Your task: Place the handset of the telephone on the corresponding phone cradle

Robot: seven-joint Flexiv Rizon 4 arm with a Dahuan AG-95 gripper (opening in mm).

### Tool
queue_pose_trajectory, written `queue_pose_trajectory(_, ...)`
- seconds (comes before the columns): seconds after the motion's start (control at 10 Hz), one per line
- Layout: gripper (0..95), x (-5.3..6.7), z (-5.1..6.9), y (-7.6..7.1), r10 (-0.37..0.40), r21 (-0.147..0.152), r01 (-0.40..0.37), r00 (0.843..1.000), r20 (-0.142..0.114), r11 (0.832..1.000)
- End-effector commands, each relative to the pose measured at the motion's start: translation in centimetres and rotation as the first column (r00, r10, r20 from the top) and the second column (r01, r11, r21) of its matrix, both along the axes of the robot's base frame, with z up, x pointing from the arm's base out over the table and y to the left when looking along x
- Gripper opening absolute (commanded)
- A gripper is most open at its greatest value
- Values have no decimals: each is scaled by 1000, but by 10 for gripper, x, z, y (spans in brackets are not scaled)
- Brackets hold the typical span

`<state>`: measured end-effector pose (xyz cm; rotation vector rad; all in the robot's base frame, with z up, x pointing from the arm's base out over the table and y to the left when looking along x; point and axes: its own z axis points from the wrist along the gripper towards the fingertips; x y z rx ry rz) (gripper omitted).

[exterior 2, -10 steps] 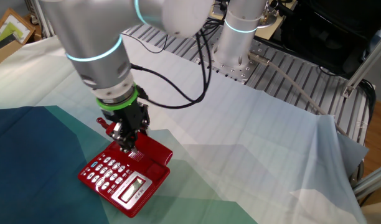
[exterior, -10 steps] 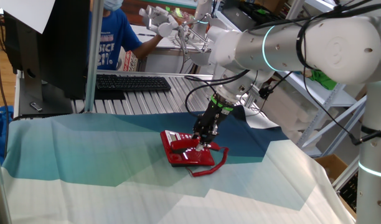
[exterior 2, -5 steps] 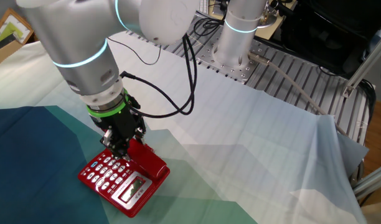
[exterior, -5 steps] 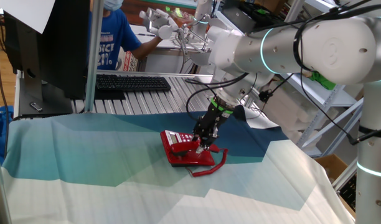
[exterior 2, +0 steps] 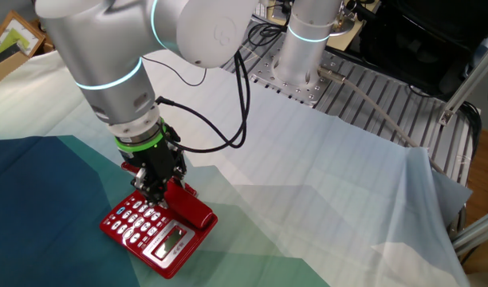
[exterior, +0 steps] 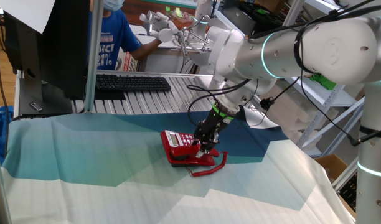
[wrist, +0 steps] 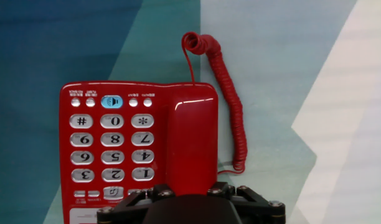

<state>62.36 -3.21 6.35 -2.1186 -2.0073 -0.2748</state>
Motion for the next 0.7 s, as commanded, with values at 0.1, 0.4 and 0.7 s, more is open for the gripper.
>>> queue_pose_trajectory(0.1,0,0,-2,1,-3,2,3,1000,6,1000)
queue_pose_trajectory(0.4,0,-3,-7,1,-4,5,4,1000,23,1000)
queue_pose_trajectory(0.7,0,-4,-14,1,17,4,-17,999,37,1000)
